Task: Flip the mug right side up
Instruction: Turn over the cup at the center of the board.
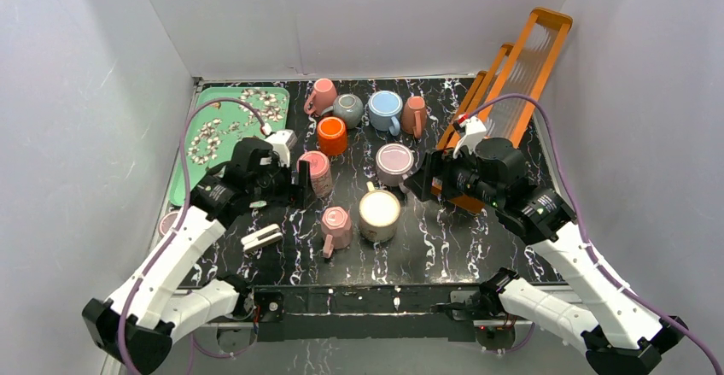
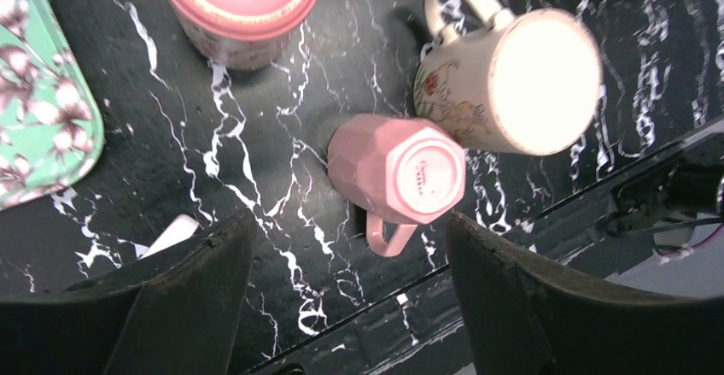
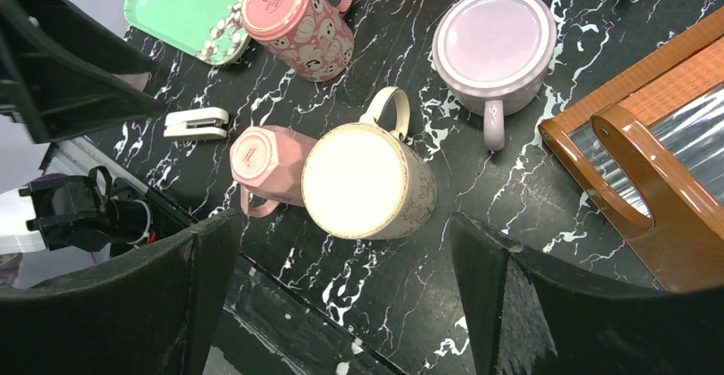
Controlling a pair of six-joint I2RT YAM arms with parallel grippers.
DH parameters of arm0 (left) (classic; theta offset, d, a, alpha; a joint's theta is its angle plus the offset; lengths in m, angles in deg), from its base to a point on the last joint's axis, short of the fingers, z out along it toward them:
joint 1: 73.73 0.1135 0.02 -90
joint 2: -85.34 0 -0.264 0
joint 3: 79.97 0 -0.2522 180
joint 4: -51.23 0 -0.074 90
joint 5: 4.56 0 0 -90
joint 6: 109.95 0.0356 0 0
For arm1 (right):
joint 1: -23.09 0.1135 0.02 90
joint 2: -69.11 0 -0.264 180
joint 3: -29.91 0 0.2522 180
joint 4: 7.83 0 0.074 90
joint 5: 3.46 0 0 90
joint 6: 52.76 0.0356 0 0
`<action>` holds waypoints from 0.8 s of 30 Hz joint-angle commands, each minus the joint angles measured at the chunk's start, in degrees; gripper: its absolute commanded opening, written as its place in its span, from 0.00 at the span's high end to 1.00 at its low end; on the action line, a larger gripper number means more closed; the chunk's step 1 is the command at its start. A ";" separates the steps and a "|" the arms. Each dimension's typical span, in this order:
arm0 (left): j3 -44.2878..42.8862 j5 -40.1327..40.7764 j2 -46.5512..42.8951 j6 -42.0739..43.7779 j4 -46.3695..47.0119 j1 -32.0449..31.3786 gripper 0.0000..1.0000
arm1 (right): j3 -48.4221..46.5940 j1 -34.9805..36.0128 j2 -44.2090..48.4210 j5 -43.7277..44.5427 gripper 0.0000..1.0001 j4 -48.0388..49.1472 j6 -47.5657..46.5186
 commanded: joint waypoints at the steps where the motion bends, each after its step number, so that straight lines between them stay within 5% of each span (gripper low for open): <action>1: 2.90 -2.47 2.12 -2.10 -1.55 -0.45 0.25 | 0.02 0.19 0.92 -0.94 0.01 2.16 -1.00; 15: 7.74 3.90 0.91 -8.20 -0.58 -5.80 0.31 | 1.43 0.19 1.87 -2.46 0.01 2.92 0.23; 24: 6.85 10.05 -3.28 -9.37 0.64 -5.83 0.20 | -0.26 0.19 -3.53 -9.65 0.05 2.83 4.54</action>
